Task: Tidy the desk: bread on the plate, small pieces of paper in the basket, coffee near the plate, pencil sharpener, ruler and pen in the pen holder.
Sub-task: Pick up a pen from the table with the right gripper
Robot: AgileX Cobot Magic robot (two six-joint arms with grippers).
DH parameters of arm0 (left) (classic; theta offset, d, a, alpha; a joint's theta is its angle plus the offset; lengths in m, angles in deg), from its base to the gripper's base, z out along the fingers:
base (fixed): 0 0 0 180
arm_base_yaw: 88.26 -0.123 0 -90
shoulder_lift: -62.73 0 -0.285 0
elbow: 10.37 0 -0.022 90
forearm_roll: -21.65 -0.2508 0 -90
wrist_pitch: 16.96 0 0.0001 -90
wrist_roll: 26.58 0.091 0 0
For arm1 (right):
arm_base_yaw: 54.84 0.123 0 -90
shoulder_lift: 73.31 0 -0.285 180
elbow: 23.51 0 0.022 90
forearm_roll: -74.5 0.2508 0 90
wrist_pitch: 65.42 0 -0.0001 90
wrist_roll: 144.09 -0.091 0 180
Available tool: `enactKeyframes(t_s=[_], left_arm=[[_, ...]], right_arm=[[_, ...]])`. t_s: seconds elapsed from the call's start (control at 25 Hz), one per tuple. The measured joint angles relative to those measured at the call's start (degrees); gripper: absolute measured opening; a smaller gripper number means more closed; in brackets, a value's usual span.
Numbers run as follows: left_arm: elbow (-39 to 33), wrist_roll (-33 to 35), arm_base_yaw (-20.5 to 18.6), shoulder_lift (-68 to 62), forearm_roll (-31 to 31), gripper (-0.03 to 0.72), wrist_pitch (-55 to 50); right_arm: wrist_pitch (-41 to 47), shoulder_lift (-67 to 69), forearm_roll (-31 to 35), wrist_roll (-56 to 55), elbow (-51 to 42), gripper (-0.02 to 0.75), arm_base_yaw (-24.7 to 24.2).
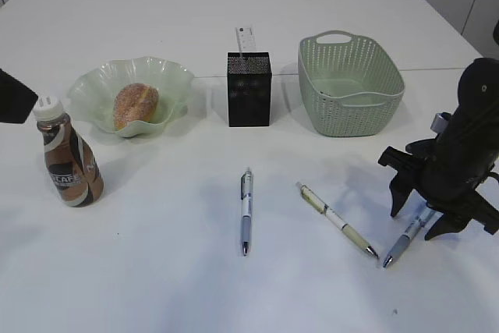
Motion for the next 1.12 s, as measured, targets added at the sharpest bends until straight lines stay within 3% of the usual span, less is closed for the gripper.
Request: enactKeyframes(t_s=[0.4, 0.44, 0.52, 0.84, 1.0, 1.12], left_arm=[[0.0, 0.0, 0.0, 0.0, 0.0, 0.34, 0.0], [0.0, 0.0, 0.0, 0.0, 0.0, 0.34, 0.0], [0.0, 0.0, 0.0, 0.0, 0.0, 0.34, 0.0], [0.0, 0.0, 0.0, 0.0, 0.0, 0.34, 0.0], [0.0, 0.0, 0.0, 0.0, 0.0, 0.34, 0.0], [0.0, 0.0, 0.0, 0.0, 0.0, 0.34, 0.11]], right_arm=[[-0.09, 0.09, 0.0, 0.0, 0.0, 0.421, 0.0], [-0.09, 0.09, 0.0, 0.0, 0.0, 0.361, 0.0], [-0.22, 0.19, 0.0, 0.0, 0.0, 0.314, 0.0], [-0.4, 0.22, 0.0, 0.0, 0.0, 0.263, 0.0], [-0.49, 0.22, 0.0, 0.0, 0.0, 0.171, 0.0], [-0.53, 0.22, -0.11, 0.0, 0.0, 0.146, 0.0]])
